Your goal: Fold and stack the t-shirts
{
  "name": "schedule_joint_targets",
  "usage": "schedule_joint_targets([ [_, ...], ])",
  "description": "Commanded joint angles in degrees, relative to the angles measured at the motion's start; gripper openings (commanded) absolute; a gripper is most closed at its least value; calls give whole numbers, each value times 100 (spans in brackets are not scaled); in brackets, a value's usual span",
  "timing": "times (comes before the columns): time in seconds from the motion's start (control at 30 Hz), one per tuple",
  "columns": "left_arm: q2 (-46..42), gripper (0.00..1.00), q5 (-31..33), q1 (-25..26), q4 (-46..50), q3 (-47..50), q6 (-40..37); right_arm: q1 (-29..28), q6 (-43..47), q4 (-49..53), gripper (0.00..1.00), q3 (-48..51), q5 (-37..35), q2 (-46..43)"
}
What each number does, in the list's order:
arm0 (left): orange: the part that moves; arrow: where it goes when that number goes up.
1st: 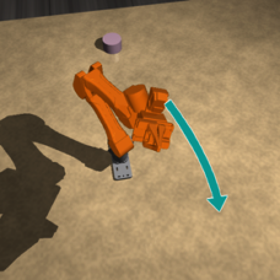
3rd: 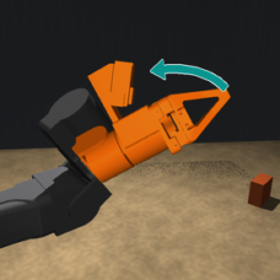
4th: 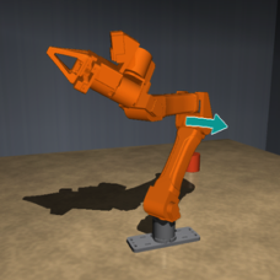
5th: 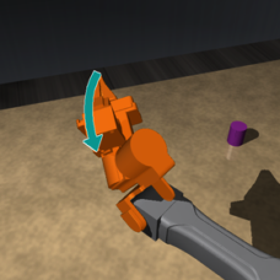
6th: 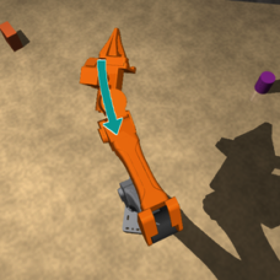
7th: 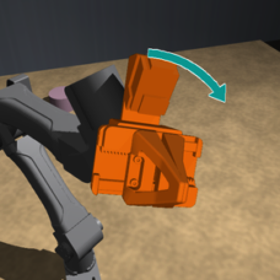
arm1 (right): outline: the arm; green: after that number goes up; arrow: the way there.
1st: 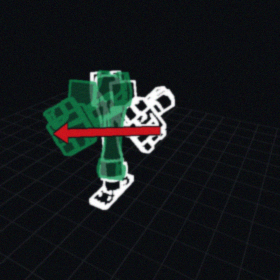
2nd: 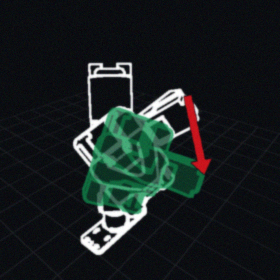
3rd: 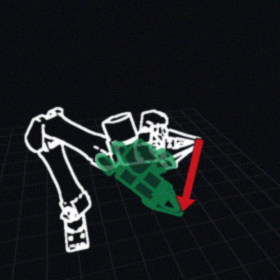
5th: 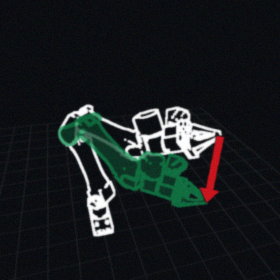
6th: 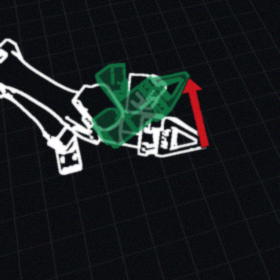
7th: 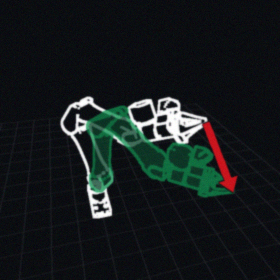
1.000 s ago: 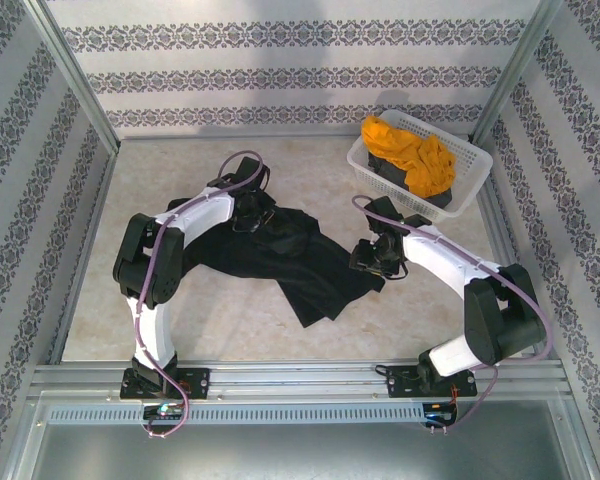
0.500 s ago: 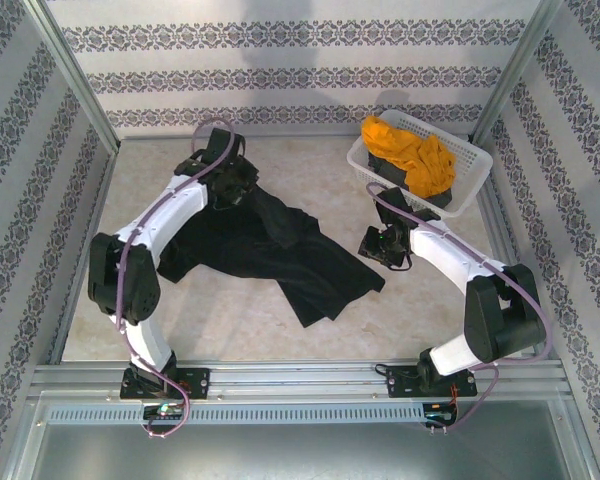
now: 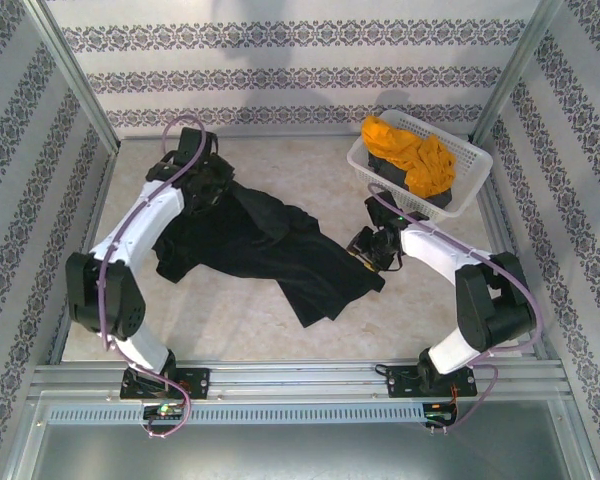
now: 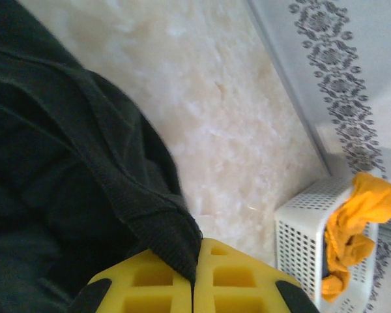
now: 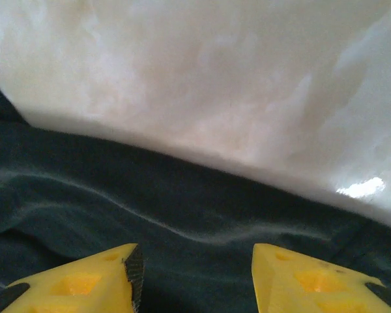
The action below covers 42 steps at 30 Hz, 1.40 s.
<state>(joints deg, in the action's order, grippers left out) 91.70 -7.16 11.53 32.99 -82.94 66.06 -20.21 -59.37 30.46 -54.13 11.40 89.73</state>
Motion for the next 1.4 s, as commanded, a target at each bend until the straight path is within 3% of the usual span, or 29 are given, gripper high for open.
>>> schedule_joint_targets([
  [0.0,-906,0,783,-285,89,225,-197,-169,-1181,-229,54,53,-157,18],
  [0.13,-1701,0,1286,-490,-534,761,-196,-178,-1634,-91,54,-84,-406,-123],
  [0.3,-1943,0,1119,-617,-576,1160,-138,268,-952,-265,51,-553,-1343,-305],
  [0.53,-2123,0,749,-679,-934,1871,-2,545,521,-994,33,-2306,-600,1667],
  [0.7,-2116,0,621,-696,-953,1972,-35,438,366,-1817,33,-3346,-670,2668],
  [0.83,-2169,0,576,-712,-970,2061,-53,690,-89,-1884,32,-3840,-1037,3141],
  [1.1,-2373,0,514,-827,-759,2132,-218,1512,-127,-1966,31,-3978,-1045,3153],
  [1.23,-2381,0,483,-887,-789,2123,-266,1463,50,-1809,31,-4214,-637,3151],
  [1.37,-2277,0,365,-958,-962,1965,-330,1133,54,-1306,39,-3946,-534,2593],
])
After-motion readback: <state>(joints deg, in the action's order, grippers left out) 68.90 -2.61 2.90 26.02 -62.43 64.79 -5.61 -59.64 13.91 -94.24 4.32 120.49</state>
